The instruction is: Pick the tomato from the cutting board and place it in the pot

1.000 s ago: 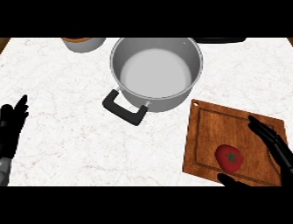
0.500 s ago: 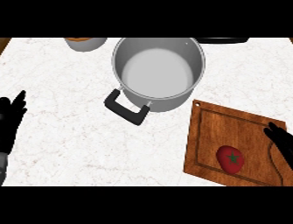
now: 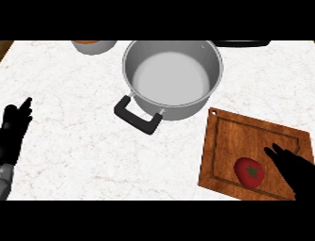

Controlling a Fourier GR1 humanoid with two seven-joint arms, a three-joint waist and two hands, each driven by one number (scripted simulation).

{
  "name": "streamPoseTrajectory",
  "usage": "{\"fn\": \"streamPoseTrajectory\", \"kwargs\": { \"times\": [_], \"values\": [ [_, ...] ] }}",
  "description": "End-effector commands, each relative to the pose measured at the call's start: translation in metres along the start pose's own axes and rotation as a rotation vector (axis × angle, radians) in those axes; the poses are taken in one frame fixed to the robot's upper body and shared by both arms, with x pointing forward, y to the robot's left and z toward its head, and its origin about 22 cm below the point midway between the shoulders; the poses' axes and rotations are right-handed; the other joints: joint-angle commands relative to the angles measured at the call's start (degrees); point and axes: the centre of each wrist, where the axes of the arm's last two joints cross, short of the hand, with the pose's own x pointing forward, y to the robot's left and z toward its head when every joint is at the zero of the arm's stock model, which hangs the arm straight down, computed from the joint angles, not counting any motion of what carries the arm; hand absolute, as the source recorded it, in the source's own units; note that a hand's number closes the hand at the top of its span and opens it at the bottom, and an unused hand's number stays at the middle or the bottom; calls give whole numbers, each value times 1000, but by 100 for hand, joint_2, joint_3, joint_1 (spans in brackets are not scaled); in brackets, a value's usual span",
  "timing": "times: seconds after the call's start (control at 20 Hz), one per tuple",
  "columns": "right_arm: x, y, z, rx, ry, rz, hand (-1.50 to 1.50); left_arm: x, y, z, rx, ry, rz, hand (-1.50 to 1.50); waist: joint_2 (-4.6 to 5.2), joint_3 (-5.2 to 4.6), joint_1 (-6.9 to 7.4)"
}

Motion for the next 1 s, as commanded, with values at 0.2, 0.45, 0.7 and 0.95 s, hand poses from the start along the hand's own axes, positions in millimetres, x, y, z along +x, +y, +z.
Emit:
{"fn": "streamPoseTrajectory", "kwargs": {
  "times": [0.2, 0.45, 0.7, 0.95],
  "values": [
    [14, -15, 8, 35, 56, -32, -150, 5, -16, 21, -21, 14, 32, 0, -14, 16, -24],
    [28, 3, -18, 74, 62, -59, -150, 0, 11, 11, -16, -7, 11, 0, -7, 15, -15],
    [21, 33, -36, 88, 71, -23, -150, -5, -7, -6, 10, 2, 24, 0, -3, 16, -44],
    [35, 9, -55, 77, 46, -46, -150, -6, 12, -7, -2, 3, 21, 0, -2, 14, -15]
  ]
}}
